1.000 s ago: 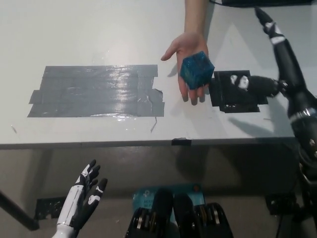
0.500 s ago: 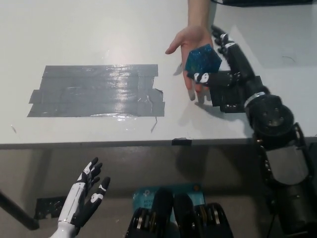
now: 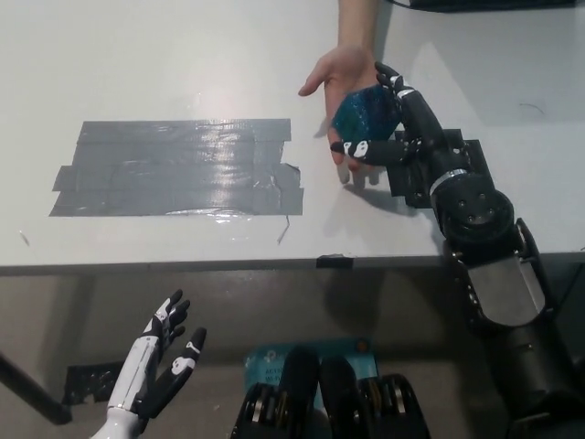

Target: A person hands a rubik's cube to the robot and rhe robot picks it up with its right hand and places it on the black spot on the desk infron tof it

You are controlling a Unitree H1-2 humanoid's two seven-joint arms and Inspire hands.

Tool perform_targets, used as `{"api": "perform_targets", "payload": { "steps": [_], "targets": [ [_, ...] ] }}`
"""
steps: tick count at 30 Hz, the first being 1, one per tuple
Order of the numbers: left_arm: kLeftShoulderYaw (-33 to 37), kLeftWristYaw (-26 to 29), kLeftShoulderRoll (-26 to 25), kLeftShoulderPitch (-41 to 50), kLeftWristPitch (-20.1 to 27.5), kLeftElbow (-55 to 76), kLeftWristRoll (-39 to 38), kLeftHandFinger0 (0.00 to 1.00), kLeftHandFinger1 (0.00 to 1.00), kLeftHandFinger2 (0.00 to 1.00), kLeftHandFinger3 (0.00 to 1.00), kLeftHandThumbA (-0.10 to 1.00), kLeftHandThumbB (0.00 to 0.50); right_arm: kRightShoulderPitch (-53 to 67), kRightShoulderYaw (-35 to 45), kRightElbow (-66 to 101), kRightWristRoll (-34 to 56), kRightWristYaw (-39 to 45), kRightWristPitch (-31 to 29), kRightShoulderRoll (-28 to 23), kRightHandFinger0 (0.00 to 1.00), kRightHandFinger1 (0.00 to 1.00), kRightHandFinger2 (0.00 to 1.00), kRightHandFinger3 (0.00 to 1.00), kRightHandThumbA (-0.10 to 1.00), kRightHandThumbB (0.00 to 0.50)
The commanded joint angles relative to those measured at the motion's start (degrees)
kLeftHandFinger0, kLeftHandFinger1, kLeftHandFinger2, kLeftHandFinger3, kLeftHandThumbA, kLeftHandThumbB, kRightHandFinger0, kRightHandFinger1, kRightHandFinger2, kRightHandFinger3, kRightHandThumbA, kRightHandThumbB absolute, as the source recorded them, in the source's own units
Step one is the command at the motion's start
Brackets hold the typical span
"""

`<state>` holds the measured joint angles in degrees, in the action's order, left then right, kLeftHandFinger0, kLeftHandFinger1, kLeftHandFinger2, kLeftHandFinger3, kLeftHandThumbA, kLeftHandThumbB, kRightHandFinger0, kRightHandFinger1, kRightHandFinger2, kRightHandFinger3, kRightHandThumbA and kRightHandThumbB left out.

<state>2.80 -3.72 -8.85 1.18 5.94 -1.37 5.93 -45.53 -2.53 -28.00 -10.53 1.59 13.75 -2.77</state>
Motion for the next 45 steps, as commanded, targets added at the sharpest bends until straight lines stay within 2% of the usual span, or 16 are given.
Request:
{"api": "perform_targets", "payload": {
  "steps": [1,14,27,28,30,31,32,33,34,35,36,37,39,40,42,45],
  "targets": [
    [-0.1,-0.6,-0.7,-0.8,0.1,2.2,-0.2,1.0,1.0,1.0,1.0,0.67,0.184,-4.2,-0.9,0.0,-2.2,-2.8,-2.9,-1.2,1.0,1.0,1.0,1.0,0.95,0.443],
    [-0.2,-0.9,-0.8,-1.4,0.4,1.6,-0.2,1.0,1.0,1.0,1.0,0.68,0.177,-5.4,-0.9,-1.5,-1.5,-3.7,-4.4,-1.6,1.0,1.0,1.0,1.0,0.92,0.436],
    [0.0,-0.8,-0.9,-1.7,0.4,1.7,0.5,1.0,1.0,1.0,1.0,0.69,0.159,-6.3,-0.9,-3.8,-1.0,-4.2,-4.2,-0.5,1.0,1.0,1.0,1.0,0.87,0.393],
    [0.0,-0.7,-0.8,-1.8,0.7,1.6,0.6,1.0,1.0,1.0,1.0,0.69,0.159,-6.5,-0.6,-4.6,-0.9,-4.5,-4.6,-0.4,1.0,1.0,1.0,1.0,0.82,0.381],
    [0.0,-0.7,-0.8,-1.6,0.2,2.0,0.7,1.0,1.0,1.0,1.0,0.7,0.175,-7.0,-0.3,-6.1,-1.4,-6.3,-3.8,0.0,0.98,1.0,1.0,1.0,0.49,0.27],
    [0.0,-0.7,-0.8,-1.5,0.3,2.0,0.6,1.0,1.0,1.0,1.0,0.71,0.179,-7.3,-1.0,-7.1,-2.5,-7.0,-3.2,-0.2,0.56,0.59,0.65,0.92,0.26,0.247],
    [0.0,-0.7,-0.8,-1.5,0.3,2.0,0.6,1.0,1.0,1.0,1.0,0.71,0.18,-7.4,-1.3,-7.5,-2.9,-7.3,-3.1,-0.2,0.39,0.48,0.62,0.87,0.16,0.26],
    [0.0,-0.7,-0.8,-1.5,0.4,2.0,0.6,1.0,1.0,1.0,1.0,0.71,0.179,-8.0,-2.5,-9.3,-3.9,-6.6,-2.0,-0.8,0.09,0.25,0.43,0.55,-0.08,0.254],
    [-0.1,-0.8,-0.8,-1.5,0.5,1.8,0.5,1.0,1.0,1.0,1.0,0.72,0.179,-8.2,-3.5,-10.8,-4.6,-6.0,-1.7,-1.3,0.02,0.27,0.53,0.5,-0.1,0.239],
    [-0.1,-0.8,-0.9,-1.6,0.5,1.8,0.5,1.0,1.0,1.0,1.0,0.72,0.178,-8.3,-3.8,-11.2,-4.6,-6.0,-1.9,-1.4,0.04,0.32,0.6,0.52,-0.1,0.234],
    [-0.1,-0.8,-0.9,-1.6,0.9,1.7,0.4,1.0,1.0,1.0,1.0,0.71,0.169,-8.3,-4.2,-11.5,-4.8,-5.8,-1.4,-1.5,0.06,0.4,0.75,0.62,-0.1,0.216],
    [-0.1,-0.6,-0.8,-1.8,0.9,1.7,0.5,1.0,1.0,1.0,1.0,0.71,0.173,-8.3,-4.5,-11.9,-4.7,-5.5,-1.3,-1.7,0.04,0.44,0.81,0.74,-0.1,0.213],
    [-0.1,-0.7,-0.9,-1.9,0.7,1.9,0.6,1.0,1.0,1.0,1.0,0.72,0.174,-8.3,-5.1,-12.1,-4.9,-4.9,-1.3,-2.1,0.16,0.61,0.95,0.89,-0.1,0.203],
    [-0.2,-0.7,-1.0,-1.9,0.6,1.9,0.6,1.0,1.0,1.0,1.0,0.72,0.174,-8.3,-5.3,-12.3,-5.0,-4.9,-1.3,-2.2,0.2,0.68,1.0,0.96,-0.1,0.202],
    [-0.1,-0.6,-1.0,-2.0,0.5,1.9,0.9,1.0,1.0,1.0,1.0,0.73,0.172,-8.2,-5.3,-12.6,-4.8,-4.7,-1.9,-2.5,0.18,0.65,1.0,1.0,-0.1,0.204],
    [-0.2,-0.6,-0.9,-1.8,0.8,1.8,0.5,1.0,1.0,1.0,1.0,0.73,0.172,-8.0,-5.1,-12.5,-4.5,-5.0,-2.3,-2.7,0.2,0.67,1.0,1.0,-0.1,0.197]
  ]
}}
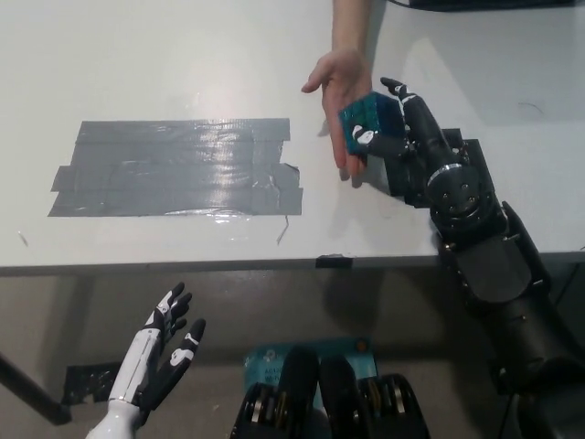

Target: A person hands a rubik's cube to the robot and rhe robot picks it up with its right hand and places it on the black spot on the desk infron tof it

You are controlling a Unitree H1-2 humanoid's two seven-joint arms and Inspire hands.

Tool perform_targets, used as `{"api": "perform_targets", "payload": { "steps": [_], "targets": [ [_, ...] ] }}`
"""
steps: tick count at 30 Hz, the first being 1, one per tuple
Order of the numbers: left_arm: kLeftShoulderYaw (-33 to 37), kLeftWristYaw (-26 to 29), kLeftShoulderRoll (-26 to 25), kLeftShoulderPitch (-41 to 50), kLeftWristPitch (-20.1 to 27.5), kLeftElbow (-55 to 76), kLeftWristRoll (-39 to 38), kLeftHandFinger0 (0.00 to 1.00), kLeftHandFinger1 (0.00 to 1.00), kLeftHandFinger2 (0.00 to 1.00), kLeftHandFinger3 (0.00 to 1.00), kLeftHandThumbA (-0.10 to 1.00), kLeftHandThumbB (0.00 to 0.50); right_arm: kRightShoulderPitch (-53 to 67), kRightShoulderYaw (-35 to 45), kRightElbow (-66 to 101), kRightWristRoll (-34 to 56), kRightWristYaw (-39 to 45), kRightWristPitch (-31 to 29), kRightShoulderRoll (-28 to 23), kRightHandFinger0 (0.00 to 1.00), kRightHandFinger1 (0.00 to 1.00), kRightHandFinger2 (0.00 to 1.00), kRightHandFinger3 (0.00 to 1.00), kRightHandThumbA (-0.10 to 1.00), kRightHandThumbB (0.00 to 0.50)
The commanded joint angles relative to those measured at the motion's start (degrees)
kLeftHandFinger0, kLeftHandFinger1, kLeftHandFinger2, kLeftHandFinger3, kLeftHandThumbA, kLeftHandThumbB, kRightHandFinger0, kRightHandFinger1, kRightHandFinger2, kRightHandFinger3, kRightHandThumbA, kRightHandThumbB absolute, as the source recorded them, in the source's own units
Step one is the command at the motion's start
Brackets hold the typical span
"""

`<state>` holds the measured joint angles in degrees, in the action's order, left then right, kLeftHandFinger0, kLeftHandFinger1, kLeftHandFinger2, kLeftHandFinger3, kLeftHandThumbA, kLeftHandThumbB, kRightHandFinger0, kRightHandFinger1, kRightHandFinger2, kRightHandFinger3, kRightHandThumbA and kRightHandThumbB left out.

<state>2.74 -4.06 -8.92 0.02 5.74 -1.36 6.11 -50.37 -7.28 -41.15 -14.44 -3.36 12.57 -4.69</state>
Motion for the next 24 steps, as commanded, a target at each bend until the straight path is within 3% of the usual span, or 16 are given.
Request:
{"api": "perform_targets", "payload": {
  "steps": [1,4,7,15,24],
  "targets": [
    [-0.2,-0.4,-0.8,-0.7,1.1,1.5,0.0,1.0,1.0,1.0,1.0,0.73,0.174,-2.9,-0.1,1.1,-0.4,-0.3,-1.8,-1.0,0.2,0.68,1.0,0.99,-0.1,0.205],
    [-0.1,-0.3,-0.7,-0.5,1.0,1.7,0.2,1.0,1.0,1.0,1.0,0.73,0.169,-2.4,0.7,3.6,-0.1,-1.0,-1.0,-1.1,0.25,0.7,1.0,0.96,-0.1,0.193],
    [-0.1,-0.3,-0.7,-0.9,1.1,1.5,0.2,1.0,1.0,1.0,1.0,0.73,0.17,-1.9,1.8,8.0,0.1,-1.8,-1.5,-1.5,0.19,0.64,0.98,0.9,-0.1,0.161],
    [-0.1,-0.3,-0.9,-0.8,0.9,1.4,0.4,1.0,1.0,1.0,1.0,0.72,0.176,-1.0,7.5,27.4,1.3,-2.4,1.3,-3.1,0.18,0.67,1.0,1.0,-0.1,0.133],
    [-0.1,-0.3,-0.8,-0.8,0.9,1.3,0.2,1.0,1.0,1.0,1.0,0.71,0.171,-0.2,11.2,36.3,0.4,-1.9,1.1,-6.5,0.18,0.66,0.96,1.0,-0.1,0.153]
  ]
}}
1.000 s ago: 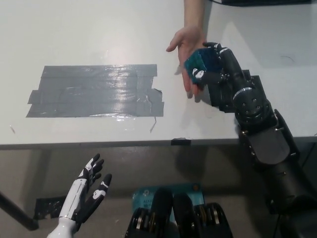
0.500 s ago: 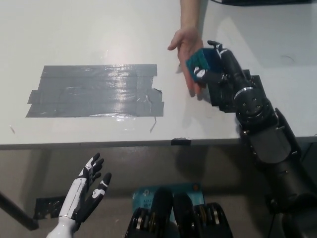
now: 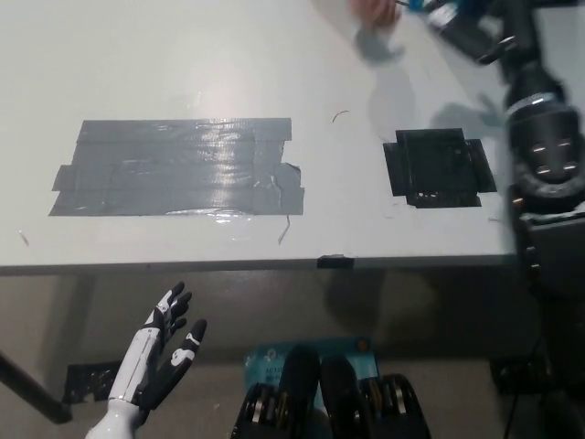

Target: A person hands a rubik's cube to the robot and rhe robot picks it up with its right hand and places it on the black spot on the desk infron tof it

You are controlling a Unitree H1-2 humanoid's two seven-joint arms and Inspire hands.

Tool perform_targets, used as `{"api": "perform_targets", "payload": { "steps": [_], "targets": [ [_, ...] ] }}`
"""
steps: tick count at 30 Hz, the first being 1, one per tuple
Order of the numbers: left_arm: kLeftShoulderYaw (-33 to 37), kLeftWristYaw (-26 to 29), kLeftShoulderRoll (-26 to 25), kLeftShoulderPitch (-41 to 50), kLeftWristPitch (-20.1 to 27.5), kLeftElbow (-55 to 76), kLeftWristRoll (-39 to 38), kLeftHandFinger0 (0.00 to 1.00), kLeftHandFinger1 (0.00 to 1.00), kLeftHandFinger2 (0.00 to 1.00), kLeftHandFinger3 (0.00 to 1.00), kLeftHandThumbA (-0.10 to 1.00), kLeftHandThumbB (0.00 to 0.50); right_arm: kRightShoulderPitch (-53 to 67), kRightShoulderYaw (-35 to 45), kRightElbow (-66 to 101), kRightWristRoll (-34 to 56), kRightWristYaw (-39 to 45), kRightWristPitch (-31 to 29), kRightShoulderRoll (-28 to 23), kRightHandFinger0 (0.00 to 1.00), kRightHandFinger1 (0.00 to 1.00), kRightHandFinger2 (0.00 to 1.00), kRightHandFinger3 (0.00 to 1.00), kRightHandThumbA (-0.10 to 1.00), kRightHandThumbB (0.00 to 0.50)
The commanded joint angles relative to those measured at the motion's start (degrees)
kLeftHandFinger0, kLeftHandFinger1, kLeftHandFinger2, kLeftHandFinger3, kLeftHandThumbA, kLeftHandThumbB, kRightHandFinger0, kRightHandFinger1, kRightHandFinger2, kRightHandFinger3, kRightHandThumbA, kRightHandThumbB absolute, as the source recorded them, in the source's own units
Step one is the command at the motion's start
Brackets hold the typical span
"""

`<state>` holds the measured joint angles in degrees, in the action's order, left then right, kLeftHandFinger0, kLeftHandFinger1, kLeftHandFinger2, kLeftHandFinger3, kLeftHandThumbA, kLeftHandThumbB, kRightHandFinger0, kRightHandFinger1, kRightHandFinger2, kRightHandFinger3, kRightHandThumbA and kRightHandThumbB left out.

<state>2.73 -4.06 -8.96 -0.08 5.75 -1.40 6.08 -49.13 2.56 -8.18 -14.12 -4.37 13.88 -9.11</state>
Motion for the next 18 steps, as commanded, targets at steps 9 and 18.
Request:
{"api": "perform_targets", "payload": {
  "steps": [9,18],
  "targets": [
    [0.0,-0.2,-0.7,-0.5,0.6,1.3,0.4,1.0,1.0,1.0,1.0,0.72,0.164,2.7,-2.8,-8.1,-2.5,-0.1,-3.4,-4.5,0.08,0.52,0.94,0.97,-0.1,0.145],
    [0.0,-0.2,-0.7,-1.0,0.9,1.1,0.5,1.0,1.0,1.0,1.0,0.71,0.163,2.0,-9.9,-25.4,-4.7,-0.8,-9.5,-4.4,0.08,0.56,1.0,0.99,-0.1,0.16]
  ]
}}
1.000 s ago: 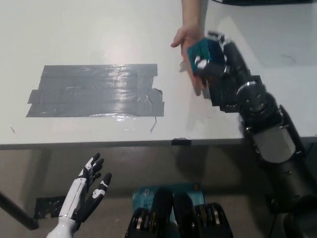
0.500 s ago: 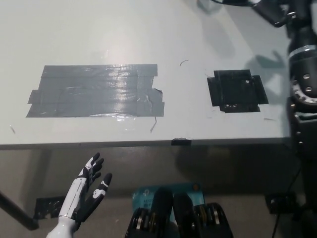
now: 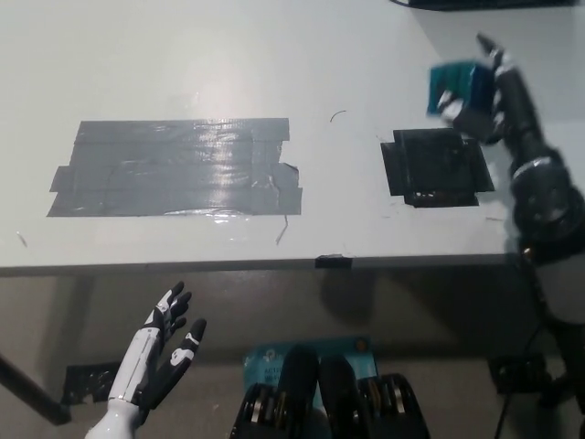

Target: A person hands a rubik's cube to the robot and rhe robot picks it up with its right hand and places it on the black spot on the desk infron tof it

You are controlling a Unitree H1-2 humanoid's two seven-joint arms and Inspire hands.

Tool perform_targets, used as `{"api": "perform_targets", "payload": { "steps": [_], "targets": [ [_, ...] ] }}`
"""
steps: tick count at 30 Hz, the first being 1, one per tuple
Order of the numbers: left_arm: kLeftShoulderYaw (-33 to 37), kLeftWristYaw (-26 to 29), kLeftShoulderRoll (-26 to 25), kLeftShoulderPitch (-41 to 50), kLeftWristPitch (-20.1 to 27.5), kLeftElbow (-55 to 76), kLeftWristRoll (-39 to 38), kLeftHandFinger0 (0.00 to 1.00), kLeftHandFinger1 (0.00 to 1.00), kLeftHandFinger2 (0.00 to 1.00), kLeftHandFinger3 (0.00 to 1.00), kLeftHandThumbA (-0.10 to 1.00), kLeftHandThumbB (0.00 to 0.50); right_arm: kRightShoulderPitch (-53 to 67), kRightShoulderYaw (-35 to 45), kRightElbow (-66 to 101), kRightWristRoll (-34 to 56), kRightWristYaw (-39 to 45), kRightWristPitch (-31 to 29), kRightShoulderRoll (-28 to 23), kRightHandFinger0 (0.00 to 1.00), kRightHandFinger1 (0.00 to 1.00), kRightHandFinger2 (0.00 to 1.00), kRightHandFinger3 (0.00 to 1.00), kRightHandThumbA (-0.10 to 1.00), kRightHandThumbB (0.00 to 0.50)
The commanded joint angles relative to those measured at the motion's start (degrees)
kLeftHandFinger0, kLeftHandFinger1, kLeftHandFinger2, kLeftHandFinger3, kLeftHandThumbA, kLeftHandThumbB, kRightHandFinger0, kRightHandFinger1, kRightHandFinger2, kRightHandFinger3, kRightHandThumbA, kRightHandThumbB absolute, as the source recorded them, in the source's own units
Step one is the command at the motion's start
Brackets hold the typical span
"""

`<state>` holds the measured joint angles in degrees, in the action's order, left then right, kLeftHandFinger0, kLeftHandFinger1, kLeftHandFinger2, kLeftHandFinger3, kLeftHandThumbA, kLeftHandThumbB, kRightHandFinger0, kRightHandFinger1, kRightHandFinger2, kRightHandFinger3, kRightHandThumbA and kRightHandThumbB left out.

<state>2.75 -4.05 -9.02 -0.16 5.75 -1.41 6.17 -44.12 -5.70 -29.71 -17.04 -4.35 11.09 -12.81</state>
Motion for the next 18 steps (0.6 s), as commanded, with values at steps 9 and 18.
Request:
{"api": "perform_targets", "payload": {
  "steps": [9,18],
  "targets": [
    [-0.1,-0.2,-0.8,-0.9,0.3,1.7,0.5,1.0,1.0,1.0,1.0,0.72,0.168,-3.5,-6.9,-8.1,-3.2,4.7,-4.5,-1.8,1.0,1.0,1.0,1.0,0.28,0.341],
    [-0.4,-0.1,-0.9,-1.1,1.0,0.9,0.1,1.0,1.0,1.0,1.0,0.72,0.168,-3.5,-8.0,5.8,-8.1,2.3,1.3,-4.4,1.0,1.0,1.0,1.0,0.68,0.424]
  ]
}}
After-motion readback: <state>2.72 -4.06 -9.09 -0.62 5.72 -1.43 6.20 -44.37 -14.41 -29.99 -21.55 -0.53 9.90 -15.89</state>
